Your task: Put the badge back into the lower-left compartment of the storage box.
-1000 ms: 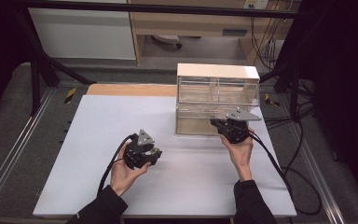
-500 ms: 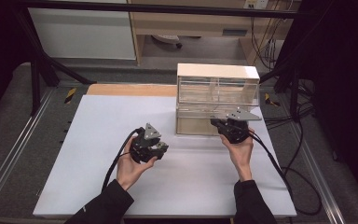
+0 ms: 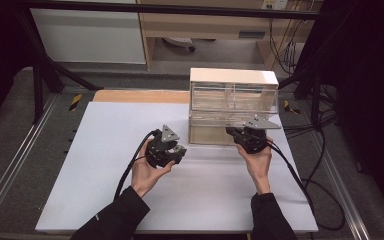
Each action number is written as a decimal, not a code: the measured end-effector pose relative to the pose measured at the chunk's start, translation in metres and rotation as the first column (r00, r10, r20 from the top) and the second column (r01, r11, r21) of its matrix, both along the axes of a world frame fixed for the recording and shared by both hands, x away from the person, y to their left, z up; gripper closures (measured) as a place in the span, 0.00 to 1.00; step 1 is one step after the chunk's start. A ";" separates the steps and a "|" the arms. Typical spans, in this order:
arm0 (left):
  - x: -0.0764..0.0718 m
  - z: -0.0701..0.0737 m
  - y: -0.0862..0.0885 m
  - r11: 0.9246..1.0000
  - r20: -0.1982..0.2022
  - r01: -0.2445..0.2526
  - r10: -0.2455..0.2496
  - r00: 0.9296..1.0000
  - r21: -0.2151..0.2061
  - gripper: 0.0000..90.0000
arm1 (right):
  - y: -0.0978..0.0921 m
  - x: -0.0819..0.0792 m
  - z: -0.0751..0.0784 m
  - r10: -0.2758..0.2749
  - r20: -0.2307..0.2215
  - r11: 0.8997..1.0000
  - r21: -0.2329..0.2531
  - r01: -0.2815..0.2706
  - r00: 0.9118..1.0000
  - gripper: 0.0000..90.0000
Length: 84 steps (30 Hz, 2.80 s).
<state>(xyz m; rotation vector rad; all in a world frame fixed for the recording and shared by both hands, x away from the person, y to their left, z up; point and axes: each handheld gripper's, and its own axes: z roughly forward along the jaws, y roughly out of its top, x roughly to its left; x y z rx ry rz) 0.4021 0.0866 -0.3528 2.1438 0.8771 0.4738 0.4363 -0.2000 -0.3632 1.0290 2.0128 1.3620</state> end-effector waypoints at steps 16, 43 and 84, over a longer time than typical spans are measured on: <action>0.011 0.009 -0.026 1.000 0.015 0.011 -0.011 1.000 -0.004 0.63 | 0.000 0.000 0.000 0.000 -0.001 1.000 -0.002 0.000 1.000 1.00; 0.040 0.000 -0.057 1.000 0.018 -0.001 0.002 1.000 -0.011 0.63 | -0.001 0.000 0.000 -0.001 0.000 1.000 0.002 0.001 1.000 1.00; 0.059 -0.027 -0.065 0.999 0.007 -0.024 0.024 1.000 0.025 0.59 | -0.001 -0.001 0.000 0.002 0.001 1.000 0.003 -0.002 1.000 1.00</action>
